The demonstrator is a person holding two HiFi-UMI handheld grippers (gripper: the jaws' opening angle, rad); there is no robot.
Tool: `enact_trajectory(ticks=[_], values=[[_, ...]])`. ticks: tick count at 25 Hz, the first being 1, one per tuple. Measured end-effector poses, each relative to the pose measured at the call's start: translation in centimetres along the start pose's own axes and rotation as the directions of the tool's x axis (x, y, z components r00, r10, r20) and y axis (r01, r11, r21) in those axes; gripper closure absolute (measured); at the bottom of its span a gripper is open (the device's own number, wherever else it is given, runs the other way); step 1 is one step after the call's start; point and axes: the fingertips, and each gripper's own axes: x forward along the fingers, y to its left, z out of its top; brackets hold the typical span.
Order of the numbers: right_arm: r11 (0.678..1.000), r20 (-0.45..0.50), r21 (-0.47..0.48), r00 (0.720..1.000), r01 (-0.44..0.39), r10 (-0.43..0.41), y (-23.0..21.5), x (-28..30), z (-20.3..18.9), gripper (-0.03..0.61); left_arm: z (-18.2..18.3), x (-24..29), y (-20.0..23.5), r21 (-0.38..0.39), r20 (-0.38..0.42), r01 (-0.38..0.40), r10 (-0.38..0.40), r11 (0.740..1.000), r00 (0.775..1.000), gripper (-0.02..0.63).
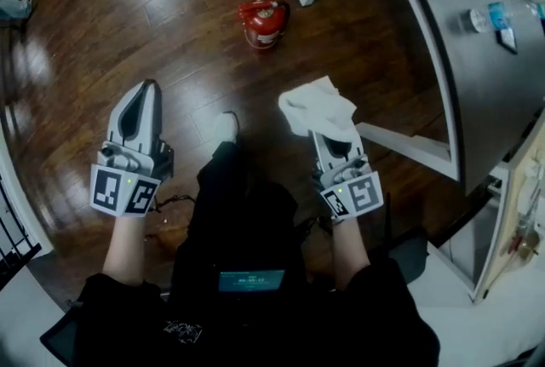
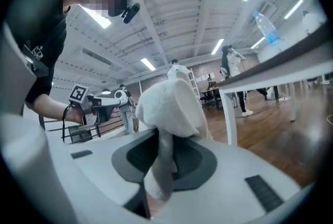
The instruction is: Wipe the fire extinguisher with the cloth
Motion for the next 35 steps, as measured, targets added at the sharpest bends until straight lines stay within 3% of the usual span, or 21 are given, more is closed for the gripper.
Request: enact_trajectory(ticks=[4,7,14,22,27,35], values=[[0.999,0.005,0.029,0.999,0.036,-0.037,3.7,-5.3,8.2,0.495,7.6,-4.1,-4.6,-0.029,0.004,-0.053,0.053,0.998,0.999,0.614],[0.999,0.036,0.041,0.999,0.032,-0.034,7.0,-9.0,14.8,0.495,12.6,-7.1,-9.9,0.020,0.002,-0.045,0.045,0.999,0.999,0.614],[0.998,0.073,0.012,0.995,0.060,-0.061,14.7,-16.5,24.8,0.495,20.2,-14.0,-21.8,0.054,0.029,-0.032,0.030,0.998,0.999,0.614],[1.000,0.097,0.013,0.995,0.012,-0.013,21.5,-24.0,27.6,0.495,22.5,-21.3,-30.2,0.078,0.056,-0.020,0.016,0.997,0.998,0.614],[1.000,0.107,-0.007,0.994,0.018,-0.017,23.8,-25.7,28.7,0.494,23.1,-23.7,-31.3,0.062,0.060,-0.013,0.009,0.998,0.998,0.614],[1.000,0.147,0.022,0.989,0.009,-0.012,26.2,-26.3,30.6,0.494,24.2,-24.5,-32.9,0.059,0.040,0.069,-0.071,0.996,0.997,0.614]])
